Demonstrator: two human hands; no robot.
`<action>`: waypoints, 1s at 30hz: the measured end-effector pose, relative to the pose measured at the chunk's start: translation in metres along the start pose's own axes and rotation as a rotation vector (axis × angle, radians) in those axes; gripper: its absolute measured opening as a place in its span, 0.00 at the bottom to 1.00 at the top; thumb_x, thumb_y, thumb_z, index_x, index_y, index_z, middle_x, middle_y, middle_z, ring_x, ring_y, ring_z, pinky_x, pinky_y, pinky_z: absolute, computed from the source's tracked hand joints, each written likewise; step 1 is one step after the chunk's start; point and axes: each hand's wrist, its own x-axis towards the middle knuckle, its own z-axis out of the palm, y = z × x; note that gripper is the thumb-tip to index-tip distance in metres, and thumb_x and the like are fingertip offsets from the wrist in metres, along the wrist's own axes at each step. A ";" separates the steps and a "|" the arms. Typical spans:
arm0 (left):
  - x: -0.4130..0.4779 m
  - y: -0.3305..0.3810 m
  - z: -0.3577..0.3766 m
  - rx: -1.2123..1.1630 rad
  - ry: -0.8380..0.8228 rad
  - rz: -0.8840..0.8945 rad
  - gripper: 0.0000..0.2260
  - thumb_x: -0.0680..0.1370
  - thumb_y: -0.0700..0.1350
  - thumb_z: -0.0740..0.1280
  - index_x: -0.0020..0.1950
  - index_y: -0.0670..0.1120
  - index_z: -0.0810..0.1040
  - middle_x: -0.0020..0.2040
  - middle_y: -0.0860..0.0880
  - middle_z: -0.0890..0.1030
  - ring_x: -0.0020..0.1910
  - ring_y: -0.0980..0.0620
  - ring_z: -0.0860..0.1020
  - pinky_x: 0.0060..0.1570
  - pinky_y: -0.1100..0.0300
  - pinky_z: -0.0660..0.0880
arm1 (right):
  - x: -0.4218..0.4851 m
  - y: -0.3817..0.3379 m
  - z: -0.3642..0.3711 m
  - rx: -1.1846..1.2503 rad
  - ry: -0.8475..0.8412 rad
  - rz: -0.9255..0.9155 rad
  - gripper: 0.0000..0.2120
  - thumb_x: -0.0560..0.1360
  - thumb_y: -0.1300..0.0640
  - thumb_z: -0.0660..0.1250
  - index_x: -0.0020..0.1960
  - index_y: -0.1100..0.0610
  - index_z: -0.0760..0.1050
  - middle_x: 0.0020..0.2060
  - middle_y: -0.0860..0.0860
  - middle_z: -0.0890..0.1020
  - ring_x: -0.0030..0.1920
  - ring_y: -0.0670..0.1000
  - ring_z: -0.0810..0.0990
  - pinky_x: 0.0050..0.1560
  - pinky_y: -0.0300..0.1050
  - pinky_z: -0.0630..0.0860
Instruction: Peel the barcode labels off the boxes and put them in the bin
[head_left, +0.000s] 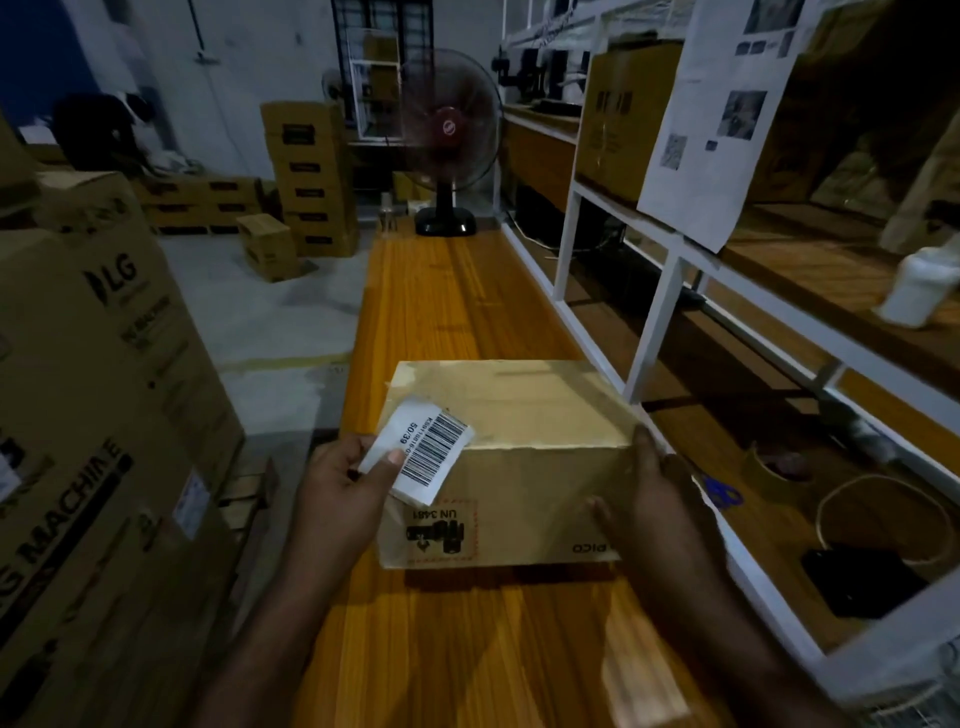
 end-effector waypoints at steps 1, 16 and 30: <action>0.000 -0.005 -0.001 -0.004 -0.003 -0.016 0.03 0.77 0.51 0.70 0.48 0.54 0.82 0.54 0.45 0.82 0.48 0.47 0.84 0.48 0.42 0.82 | -0.003 -0.003 0.001 -0.033 -0.026 0.006 0.42 0.74 0.44 0.70 0.78 0.46 0.46 0.69 0.56 0.68 0.66 0.57 0.72 0.61 0.54 0.75; 0.022 -0.046 0.010 0.308 -0.026 0.099 0.10 0.78 0.52 0.69 0.58 0.55 0.82 0.51 0.49 0.84 0.52 0.48 0.82 0.42 0.55 0.82 | -0.001 -0.037 0.054 -0.243 0.200 -0.367 0.14 0.70 0.58 0.74 0.56 0.50 0.80 0.49 0.50 0.80 0.50 0.54 0.76 0.43 0.51 0.75; 0.140 -0.031 0.077 0.515 0.068 0.059 0.16 0.81 0.49 0.65 0.67 0.45 0.77 0.61 0.43 0.81 0.58 0.44 0.79 0.40 0.65 0.74 | 0.159 -0.049 0.090 -0.001 0.156 -0.472 0.06 0.66 0.70 0.72 0.38 0.60 0.80 0.36 0.56 0.81 0.40 0.58 0.78 0.41 0.47 0.74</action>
